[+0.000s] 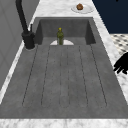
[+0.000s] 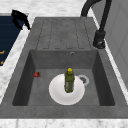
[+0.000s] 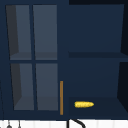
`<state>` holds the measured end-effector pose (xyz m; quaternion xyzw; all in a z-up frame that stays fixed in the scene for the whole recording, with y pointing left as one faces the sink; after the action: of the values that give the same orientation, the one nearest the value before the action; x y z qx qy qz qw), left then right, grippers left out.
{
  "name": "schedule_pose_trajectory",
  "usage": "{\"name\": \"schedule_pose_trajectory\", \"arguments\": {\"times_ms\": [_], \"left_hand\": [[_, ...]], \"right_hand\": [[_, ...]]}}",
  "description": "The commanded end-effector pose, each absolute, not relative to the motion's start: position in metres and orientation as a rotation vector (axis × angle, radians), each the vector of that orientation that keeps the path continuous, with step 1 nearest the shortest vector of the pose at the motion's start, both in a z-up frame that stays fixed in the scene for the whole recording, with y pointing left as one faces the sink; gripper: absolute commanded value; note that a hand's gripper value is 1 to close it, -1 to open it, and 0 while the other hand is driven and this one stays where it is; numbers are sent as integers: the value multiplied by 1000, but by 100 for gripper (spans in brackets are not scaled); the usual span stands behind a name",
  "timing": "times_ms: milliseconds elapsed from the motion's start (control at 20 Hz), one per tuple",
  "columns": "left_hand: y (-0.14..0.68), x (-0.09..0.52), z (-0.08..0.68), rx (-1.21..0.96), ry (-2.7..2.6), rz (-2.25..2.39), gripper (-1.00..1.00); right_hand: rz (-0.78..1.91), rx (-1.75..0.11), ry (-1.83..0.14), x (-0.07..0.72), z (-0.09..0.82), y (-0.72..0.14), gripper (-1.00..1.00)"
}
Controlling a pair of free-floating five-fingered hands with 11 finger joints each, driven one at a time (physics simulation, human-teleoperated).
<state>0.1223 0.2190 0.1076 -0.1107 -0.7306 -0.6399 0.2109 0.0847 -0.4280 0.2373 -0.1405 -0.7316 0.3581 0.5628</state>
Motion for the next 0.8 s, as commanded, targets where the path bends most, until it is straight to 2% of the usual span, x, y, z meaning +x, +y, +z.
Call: {"name": "schedule_pose_trajectory", "arguments": {"times_ms": [0, 750], "left_hand": [[219, 122, 108, -308, -2030, -1778, 0], [219, 122, 108, -308, -2030, -1778, 0]], "right_hand": [[962, -420, -1769, 81, 229, -413, -100], [1124, -558, -1749, 74, 217, -354, -100]]}}
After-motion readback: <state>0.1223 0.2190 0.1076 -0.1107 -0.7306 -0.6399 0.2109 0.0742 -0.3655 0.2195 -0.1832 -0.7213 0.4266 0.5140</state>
